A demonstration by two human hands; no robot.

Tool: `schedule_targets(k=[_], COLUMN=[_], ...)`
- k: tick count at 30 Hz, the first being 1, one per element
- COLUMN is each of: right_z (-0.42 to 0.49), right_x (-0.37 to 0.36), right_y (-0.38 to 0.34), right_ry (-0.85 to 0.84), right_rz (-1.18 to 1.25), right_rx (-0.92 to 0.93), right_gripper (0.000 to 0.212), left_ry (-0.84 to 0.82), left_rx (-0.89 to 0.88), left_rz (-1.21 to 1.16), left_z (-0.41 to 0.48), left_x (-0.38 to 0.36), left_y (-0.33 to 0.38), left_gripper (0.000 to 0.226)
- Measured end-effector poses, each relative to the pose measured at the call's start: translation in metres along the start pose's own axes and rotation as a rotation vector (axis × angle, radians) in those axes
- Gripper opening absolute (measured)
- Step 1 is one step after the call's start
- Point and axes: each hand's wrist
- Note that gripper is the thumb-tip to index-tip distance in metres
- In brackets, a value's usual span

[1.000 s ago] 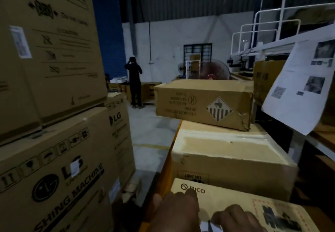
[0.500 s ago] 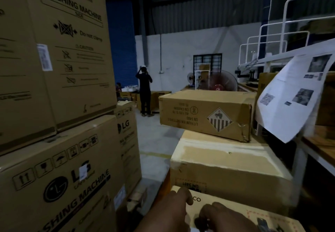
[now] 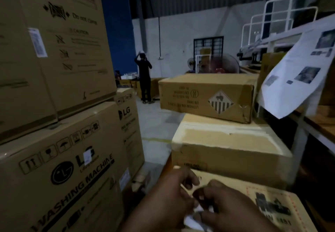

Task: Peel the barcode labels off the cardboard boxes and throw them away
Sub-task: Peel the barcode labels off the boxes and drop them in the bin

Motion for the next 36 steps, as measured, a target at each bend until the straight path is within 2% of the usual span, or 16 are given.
schedule_targets(k=[3, 6, 8, 10, 14, 20, 24, 32, 36], right_z=[0.01, 0.006, 0.003, 0.002, 0.002, 0.002, 0.003, 0.0, 0.0], right_x=[-0.001, -0.008, -0.009, -0.011, -0.013, -0.013, -0.014, -0.012, -0.01], right_y=[0.003, 0.008, 0.007, 0.008, 0.007, 0.012, 0.012, 0.013, 0.017], right_ry=[-0.102, -0.087, -0.041, -0.031, -0.004, -0.019, -0.026, -0.079, -0.102], right_rz=[0.02, 0.071, 0.084, 0.095, 0.127, 0.173, 0.176, 0.246, 0.347], right_rx=[-0.039, -0.067, -0.082, -0.105, -0.121, -0.121, -0.118, -0.116, -0.122], right_gripper=[0.031, 0.04, 0.038, 0.038, 0.045, 0.047, 0.05, 0.034, 0.043], left_ry=[0.042, 0.123, 0.143, 0.078, 0.049, 0.147, 0.177, 0.205, 0.24], left_rx=[0.083, 0.14, 0.176, 0.19, 0.176, 0.185, 0.175, 0.055, -0.017], left_rz=[-0.182, -0.261, -0.114, 0.073, 0.238, 0.288, 0.226, 0.087, 0.007], left_z=[-0.009, -0.013, -0.015, -0.018, -0.018, -0.017, -0.017, -0.021, -0.026], left_x=[-0.001, -0.001, -0.001, -0.002, -0.012, -0.025, -0.029, -0.033, -0.03], left_y=[-0.002, -0.005, -0.007, -0.008, -0.006, -0.004, 0.0, 0.007, 0.007], left_gripper=[0.025, 0.022, 0.018, 0.031, 0.049, 0.039, 0.036, 0.035, 0.028])
Point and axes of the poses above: each hand's wrist, its own z-axis towards the middle knuckle, its own x-axis out of the back of the hand, y = z × x, and after that the axes turned 6 degrees about -x, right-handed
